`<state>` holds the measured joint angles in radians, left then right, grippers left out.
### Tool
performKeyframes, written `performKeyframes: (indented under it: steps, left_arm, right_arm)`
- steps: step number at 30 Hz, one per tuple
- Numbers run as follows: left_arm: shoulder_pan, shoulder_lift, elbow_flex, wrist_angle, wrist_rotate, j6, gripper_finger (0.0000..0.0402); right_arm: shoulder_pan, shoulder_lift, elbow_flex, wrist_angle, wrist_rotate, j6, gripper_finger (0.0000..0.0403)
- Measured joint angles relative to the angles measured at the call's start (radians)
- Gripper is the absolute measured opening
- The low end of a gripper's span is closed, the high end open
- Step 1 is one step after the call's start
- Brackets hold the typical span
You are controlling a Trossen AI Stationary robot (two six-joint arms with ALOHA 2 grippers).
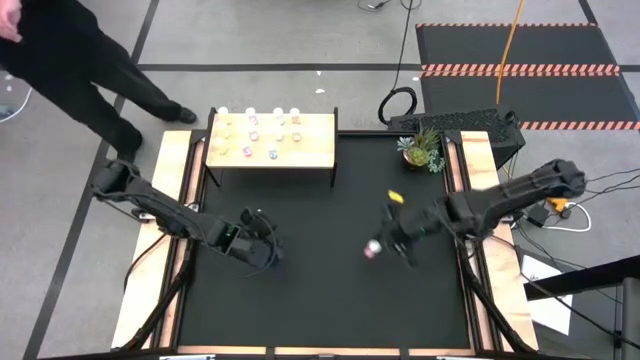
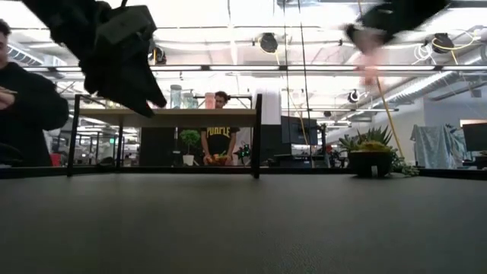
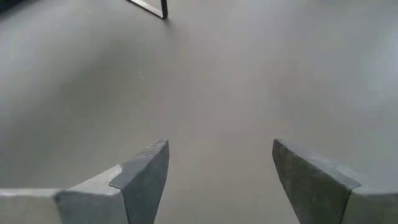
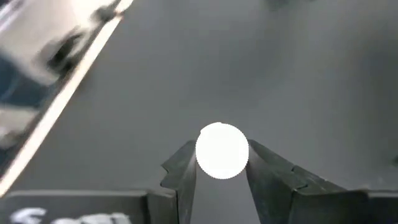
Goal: Pick and place medicine bottles onto shelf by color
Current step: Put the orange medicine bottle aligned with the other orange medicine bottle on the shelf
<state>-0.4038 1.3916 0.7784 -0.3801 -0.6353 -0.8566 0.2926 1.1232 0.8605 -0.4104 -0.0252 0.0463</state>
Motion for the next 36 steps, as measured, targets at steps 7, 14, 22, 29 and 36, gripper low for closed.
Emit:
performKeyframes:
  steps: [7, 14, 22, 29, 36]
  left_arm:
    - [0.041, -0.069, -0.072, -0.004, -0.001, 0.078, 0.0285]
    - [0.11, -0.121, -0.103, -0.002, 0.008, 0.264, 0.0285]
    - [0.19, -0.342, -0.31, 0.107, 0.032, 0.356, 0.0285]
    - [0.28, -0.557, -0.457, 0.219, 0.139, 0.393, 0.0285]
    - [0.377, -0.589, -0.459, 0.225, 0.219, 0.518, 0.0285]
  right_arm:
    - [-0.314, 0.202, 0.332, -0.05, -0.083, -0.135, 0.0118]
    - [-0.494, 0.459, 0.69, -0.119, -0.137, -0.167, 0.0118]
    - [-0.595, 0.681, 0.978, -0.19, -0.138, -0.207, 0.0118]
    - [-0.641, 0.841, 1.165, -0.236, -0.14, -0.285, 0.0118]
    - [-0.666, 0.926, 1.235, -0.291, -0.137, -0.317, 0.0118]
